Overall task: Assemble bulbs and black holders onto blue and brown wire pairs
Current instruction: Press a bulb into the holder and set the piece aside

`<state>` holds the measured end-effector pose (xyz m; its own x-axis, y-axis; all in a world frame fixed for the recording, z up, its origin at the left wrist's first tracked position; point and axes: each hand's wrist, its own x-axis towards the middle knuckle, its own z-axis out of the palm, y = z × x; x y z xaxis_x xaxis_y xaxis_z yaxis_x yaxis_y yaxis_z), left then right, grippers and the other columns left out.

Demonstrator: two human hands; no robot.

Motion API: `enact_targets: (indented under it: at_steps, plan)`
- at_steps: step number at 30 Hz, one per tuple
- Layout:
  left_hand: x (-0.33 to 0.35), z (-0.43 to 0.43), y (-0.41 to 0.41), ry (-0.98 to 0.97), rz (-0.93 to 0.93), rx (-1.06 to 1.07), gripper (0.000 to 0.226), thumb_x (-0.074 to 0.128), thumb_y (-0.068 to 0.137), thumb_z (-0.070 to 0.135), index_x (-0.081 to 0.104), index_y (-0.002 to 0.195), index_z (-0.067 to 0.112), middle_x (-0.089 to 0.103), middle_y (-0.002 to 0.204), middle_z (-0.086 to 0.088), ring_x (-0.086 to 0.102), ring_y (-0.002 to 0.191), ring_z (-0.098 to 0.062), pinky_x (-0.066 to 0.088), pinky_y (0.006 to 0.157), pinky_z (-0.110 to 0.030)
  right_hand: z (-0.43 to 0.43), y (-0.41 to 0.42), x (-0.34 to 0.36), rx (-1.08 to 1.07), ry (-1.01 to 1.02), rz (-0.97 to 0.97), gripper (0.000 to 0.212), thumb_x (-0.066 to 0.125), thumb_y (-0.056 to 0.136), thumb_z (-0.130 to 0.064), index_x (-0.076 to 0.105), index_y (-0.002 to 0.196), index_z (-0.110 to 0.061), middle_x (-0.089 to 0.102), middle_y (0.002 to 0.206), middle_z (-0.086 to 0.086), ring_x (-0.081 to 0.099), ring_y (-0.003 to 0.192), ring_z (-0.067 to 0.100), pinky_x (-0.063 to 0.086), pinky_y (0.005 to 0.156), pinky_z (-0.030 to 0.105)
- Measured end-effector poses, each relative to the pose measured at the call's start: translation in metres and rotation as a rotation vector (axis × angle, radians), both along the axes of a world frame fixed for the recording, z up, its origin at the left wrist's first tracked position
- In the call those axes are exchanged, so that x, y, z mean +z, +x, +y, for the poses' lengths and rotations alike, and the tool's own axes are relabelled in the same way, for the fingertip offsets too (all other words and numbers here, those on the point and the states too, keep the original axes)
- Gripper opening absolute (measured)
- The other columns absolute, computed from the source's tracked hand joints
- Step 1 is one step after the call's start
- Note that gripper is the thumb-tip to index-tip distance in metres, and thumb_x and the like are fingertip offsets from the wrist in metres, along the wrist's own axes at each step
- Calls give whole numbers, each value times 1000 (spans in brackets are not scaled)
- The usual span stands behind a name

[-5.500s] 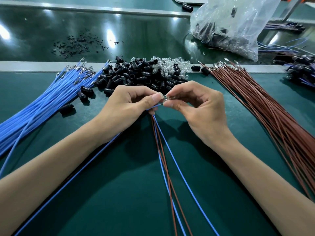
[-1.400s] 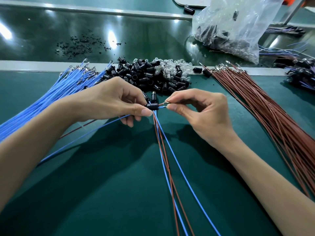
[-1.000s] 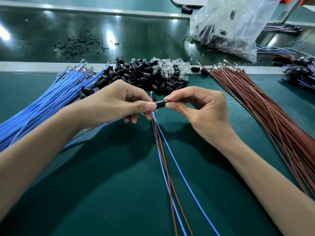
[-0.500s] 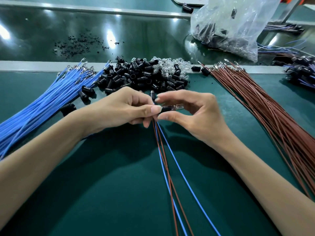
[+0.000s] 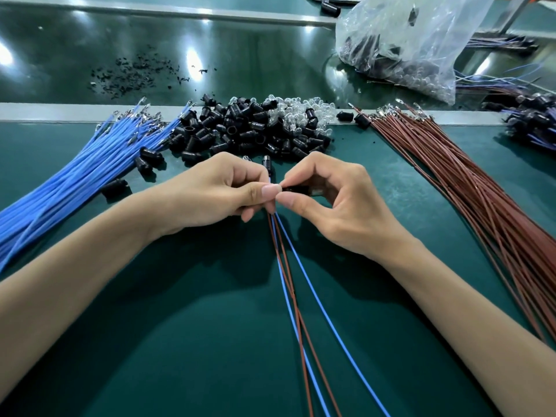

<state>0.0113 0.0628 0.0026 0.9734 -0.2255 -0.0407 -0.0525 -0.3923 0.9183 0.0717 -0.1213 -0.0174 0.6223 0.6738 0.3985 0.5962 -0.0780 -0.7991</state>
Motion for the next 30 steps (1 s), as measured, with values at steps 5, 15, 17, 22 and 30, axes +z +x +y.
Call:
enact_targets:
  at_steps: [5, 15, 17, 22, 30]
  plan:
    - [-1, 4, 2, 74, -34, 14, 28, 53, 83, 38, 64, 64, 20, 48, 46, 5, 41, 49, -13, 28, 49, -26, -1, 1, 1, -6, 23, 38, 10, 71, 81, -17, 62, 85, -16, 66, 81, 0, 64, 76, 24, 53, 73, 41]
    - [10, -6, 0, 9, -7, 4, 33, 50, 85, 37, 69, 78, 11, 65, 57, 3, 57, 56, -4, 43, 59, -11, -1, 11, 5, -115, 260, 236, 14, 65, 86, -6, 62, 93, -18, 63, 68, -16, 58, 65, -3, 46, 68, 12]
    - [17, -10, -3, 43, 8, -73, 33, 49, 86, 37, 72, 85, 14, 73, 71, 3, 65, 69, -9, 46, 72, -12, -1, 16, 6, -217, 393, 373, 19, 64, 88, -7, 57, 100, -19, 63, 67, -11, 60, 65, 4, 49, 71, 18]
    - [21, -42, -14, -53, 129, -309, 33, 47, 94, 21, 67, 106, -2, 74, 89, -6, 63, 72, -12, 49, 72, -17, 6, 17, 6, -271, 420, 493, 23, 68, 84, -13, 55, 102, -19, 69, 68, -4, 64, 68, 11, 51, 68, 21]
    - [15, -31, -13, 7, 160, -286, 33, 55, 82, 33, 68, 98, 7, 72, 72, 2, 62, 64, -11, 46, 62, -14, 17, 8, -3, -439, -90, 159, 15, 77, 79, -14, 64, 78, -23, 67, 66, -8, 59, 53, -1, 51, 60, 17]
